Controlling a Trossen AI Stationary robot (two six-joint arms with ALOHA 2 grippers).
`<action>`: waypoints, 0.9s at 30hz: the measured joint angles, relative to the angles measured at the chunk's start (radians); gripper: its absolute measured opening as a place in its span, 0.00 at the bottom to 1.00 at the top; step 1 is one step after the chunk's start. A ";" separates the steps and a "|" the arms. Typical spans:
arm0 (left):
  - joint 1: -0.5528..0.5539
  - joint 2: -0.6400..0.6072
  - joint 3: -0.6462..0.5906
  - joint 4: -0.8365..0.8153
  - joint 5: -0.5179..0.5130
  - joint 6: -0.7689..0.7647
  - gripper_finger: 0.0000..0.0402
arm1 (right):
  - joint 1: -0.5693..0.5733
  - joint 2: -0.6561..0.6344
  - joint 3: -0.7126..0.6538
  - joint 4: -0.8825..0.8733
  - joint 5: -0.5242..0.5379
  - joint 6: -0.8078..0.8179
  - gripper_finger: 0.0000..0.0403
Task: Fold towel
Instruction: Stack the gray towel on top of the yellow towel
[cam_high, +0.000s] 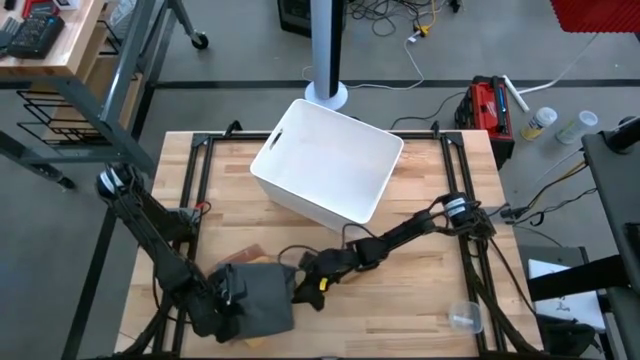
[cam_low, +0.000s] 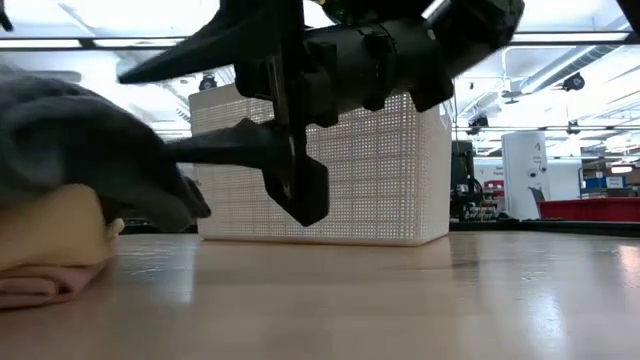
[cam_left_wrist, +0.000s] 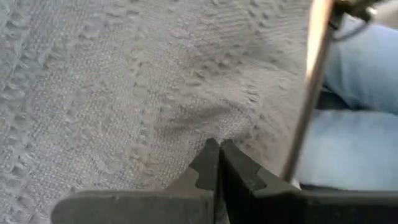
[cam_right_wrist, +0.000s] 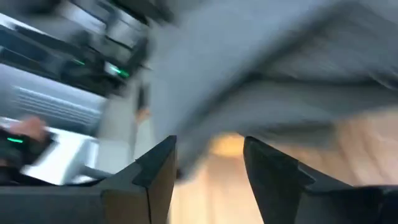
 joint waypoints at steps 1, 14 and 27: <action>0.003 0.009 0.000 0.000 -0.006 -0.006 0.00 | 0.000 0.000 -0.014 0.048 0.000 0.014 0.44; 0.009 0.187 -0.013 0.066 0.066 -0.054 0.00 | -0.002 -0.001 0.015 0.073 0.009 -0.126 0.43; 0.008 0.177 -0.034 0.083 0.046 -0.031 0.00 | 0.004 0.018 0.133 -0.278 0.043 -0.161 0.47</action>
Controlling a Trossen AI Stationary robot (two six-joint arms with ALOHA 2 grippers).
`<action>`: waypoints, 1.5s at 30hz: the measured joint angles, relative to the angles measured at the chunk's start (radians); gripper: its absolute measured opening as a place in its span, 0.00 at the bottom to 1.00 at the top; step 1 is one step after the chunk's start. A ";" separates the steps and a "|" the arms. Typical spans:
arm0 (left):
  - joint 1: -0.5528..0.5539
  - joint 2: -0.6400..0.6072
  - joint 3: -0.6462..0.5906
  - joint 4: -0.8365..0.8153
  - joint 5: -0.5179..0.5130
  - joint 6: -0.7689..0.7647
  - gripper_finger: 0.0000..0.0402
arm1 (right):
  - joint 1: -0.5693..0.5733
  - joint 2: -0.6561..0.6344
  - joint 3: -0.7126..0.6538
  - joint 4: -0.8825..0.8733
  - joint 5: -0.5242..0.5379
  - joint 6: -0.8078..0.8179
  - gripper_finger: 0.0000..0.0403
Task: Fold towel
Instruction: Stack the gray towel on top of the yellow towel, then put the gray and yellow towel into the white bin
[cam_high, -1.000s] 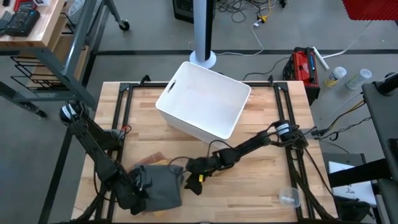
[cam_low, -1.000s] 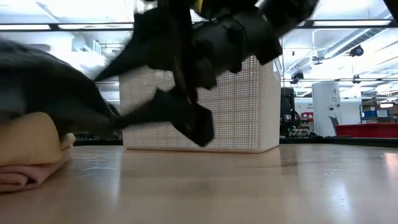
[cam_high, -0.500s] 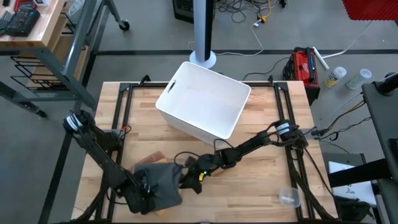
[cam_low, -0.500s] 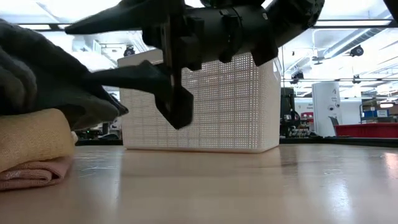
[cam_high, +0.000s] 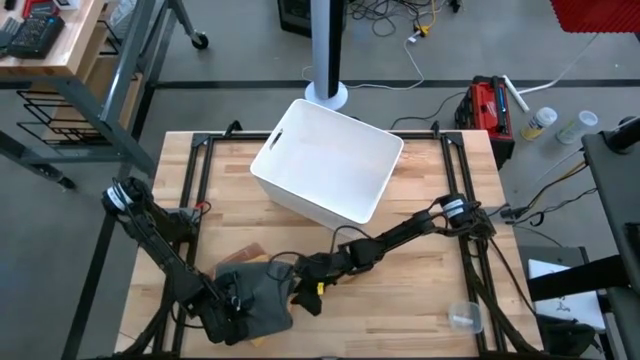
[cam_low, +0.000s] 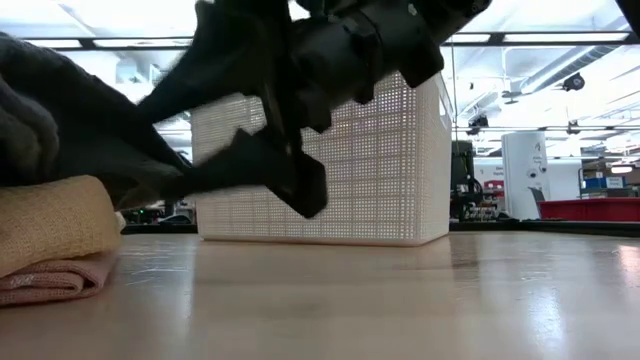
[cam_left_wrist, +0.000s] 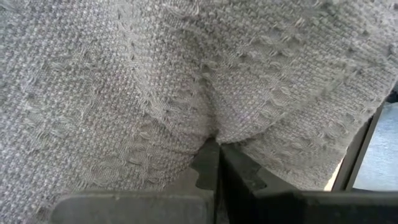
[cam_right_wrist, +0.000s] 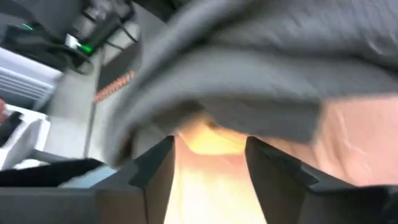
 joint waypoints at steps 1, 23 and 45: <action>0.000 0.000 -0.003 0.003 -0.001 -0.002 0.00 | 0.000 0.000 0.000 -0.019 0.000 0.000 0.50; 0.022 0.015 -0.019 0.047 -0.023 0.022 0.00 | -0.083 0.322 0.337 0.174 -0.278 0.302 0.73; 0.009 -0.058 -0.027 0.059 -0.251 0.070 0.03 | -0.099 0.470 0.690 -0.257 -0.426 -0.010 0.06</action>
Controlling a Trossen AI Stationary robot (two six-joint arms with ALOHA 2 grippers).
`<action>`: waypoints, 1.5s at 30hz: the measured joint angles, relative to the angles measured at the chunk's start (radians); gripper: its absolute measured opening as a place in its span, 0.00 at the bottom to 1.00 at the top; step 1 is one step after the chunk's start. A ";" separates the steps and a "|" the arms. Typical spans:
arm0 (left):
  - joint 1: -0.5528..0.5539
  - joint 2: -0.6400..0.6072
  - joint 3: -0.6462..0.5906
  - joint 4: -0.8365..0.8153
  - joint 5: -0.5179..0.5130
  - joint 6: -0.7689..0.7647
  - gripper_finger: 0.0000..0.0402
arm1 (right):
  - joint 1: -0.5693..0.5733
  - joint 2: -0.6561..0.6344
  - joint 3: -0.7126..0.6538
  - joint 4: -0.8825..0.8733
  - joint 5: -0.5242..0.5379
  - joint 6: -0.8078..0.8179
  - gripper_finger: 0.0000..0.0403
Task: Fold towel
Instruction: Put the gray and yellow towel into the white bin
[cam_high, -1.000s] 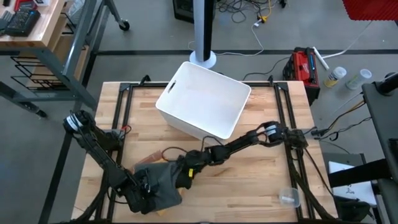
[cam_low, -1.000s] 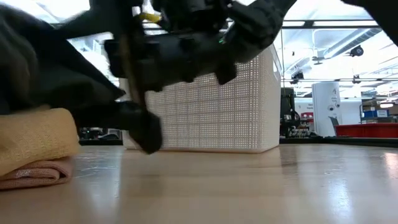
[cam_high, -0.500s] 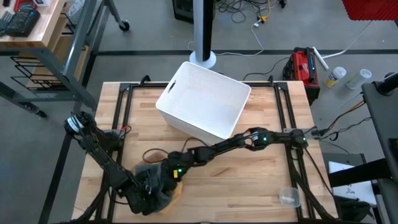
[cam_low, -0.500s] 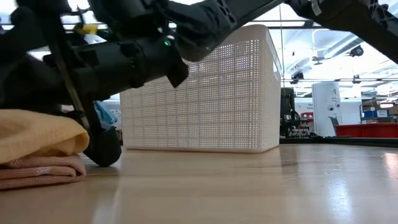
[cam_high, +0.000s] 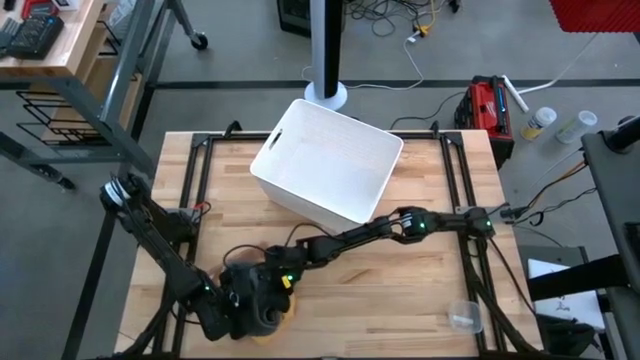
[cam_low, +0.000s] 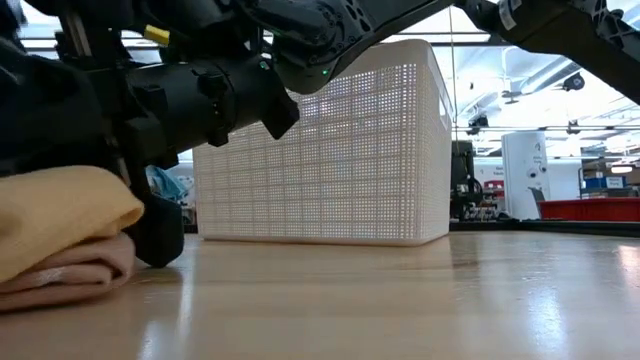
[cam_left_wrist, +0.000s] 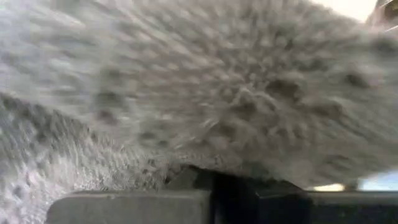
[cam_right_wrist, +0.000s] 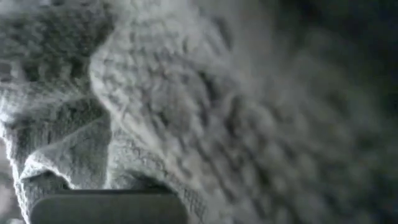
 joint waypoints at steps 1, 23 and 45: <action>-0.007 -0.013 0.004 0.000 -0.007 -0.005 0.04 | 0.003 -0.014 -0.001 -0.002 0.003 -0.019 0.06; -0.316 -0.326 0.251 -0.022 -0.763 0.260 0.05 | -0.016 -0.545 -0.063 -0.209 0.053 -0.287 0.06; -0.367 -0.312 0.444 -0.056 -1.118 0.982 0.05 | -0.574 -0.865 -0.205 -0.360 0.445 -0.378 0.06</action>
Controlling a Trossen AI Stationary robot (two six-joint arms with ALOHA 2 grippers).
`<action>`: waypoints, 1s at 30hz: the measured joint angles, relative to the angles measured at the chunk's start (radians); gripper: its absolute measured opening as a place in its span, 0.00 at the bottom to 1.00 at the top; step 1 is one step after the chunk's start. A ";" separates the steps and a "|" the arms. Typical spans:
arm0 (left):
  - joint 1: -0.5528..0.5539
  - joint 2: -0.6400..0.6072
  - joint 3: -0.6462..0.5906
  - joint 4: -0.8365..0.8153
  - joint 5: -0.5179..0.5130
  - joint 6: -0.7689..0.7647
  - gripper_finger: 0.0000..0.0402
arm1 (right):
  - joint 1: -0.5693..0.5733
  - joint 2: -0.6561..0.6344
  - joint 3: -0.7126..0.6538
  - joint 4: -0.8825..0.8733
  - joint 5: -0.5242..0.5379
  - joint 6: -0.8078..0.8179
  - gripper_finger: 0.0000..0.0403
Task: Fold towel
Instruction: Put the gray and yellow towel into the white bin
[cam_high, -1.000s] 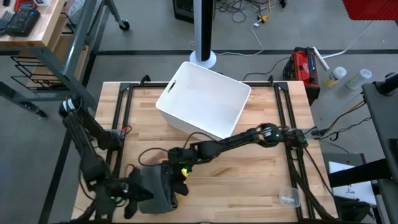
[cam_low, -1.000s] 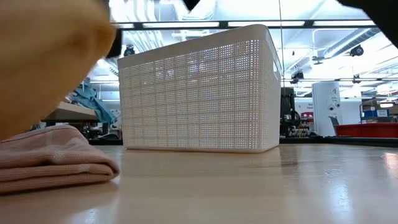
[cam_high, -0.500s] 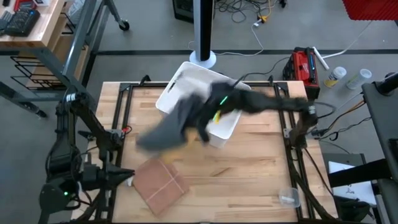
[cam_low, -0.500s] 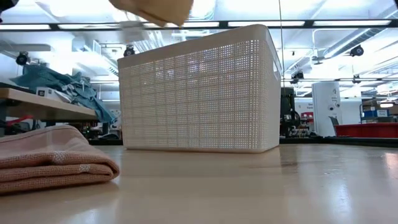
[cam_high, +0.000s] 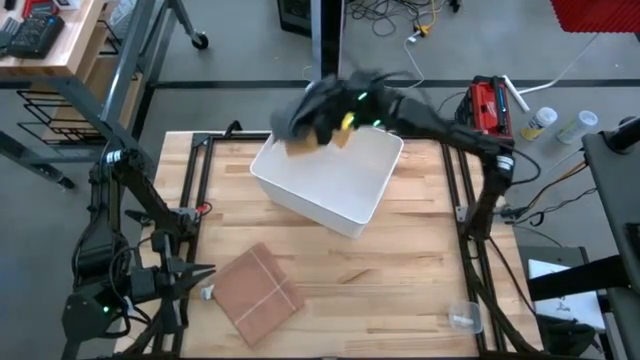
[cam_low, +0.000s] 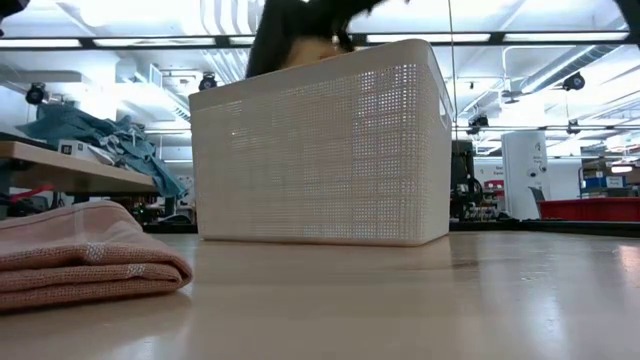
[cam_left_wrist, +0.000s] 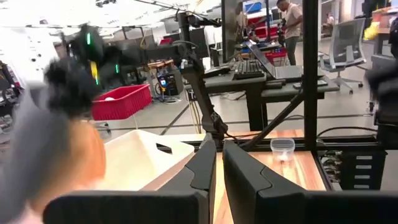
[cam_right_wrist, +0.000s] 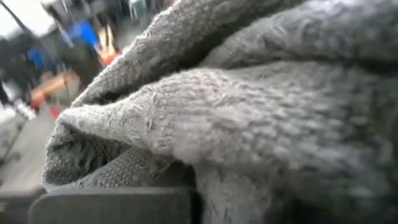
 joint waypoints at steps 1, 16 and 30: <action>0.001 0.000 -0.002 -0.001 0.000 -0.001 0.05 | -0.001 0.012 -0.035 0.016 -0.008 0.008 0.06; 0.000 -0.008 -0.068 -0.001 0.000 -0.090 0.05 | -0.019 0.016 -0.406 0.046 -0.092 0.150 0.06; 0.001 -0.019 -0.069 -0.002 0.000 -0.091 0.05 | -0.004 -0.091 -0.331 -0.608 -0.229 0.057 0.53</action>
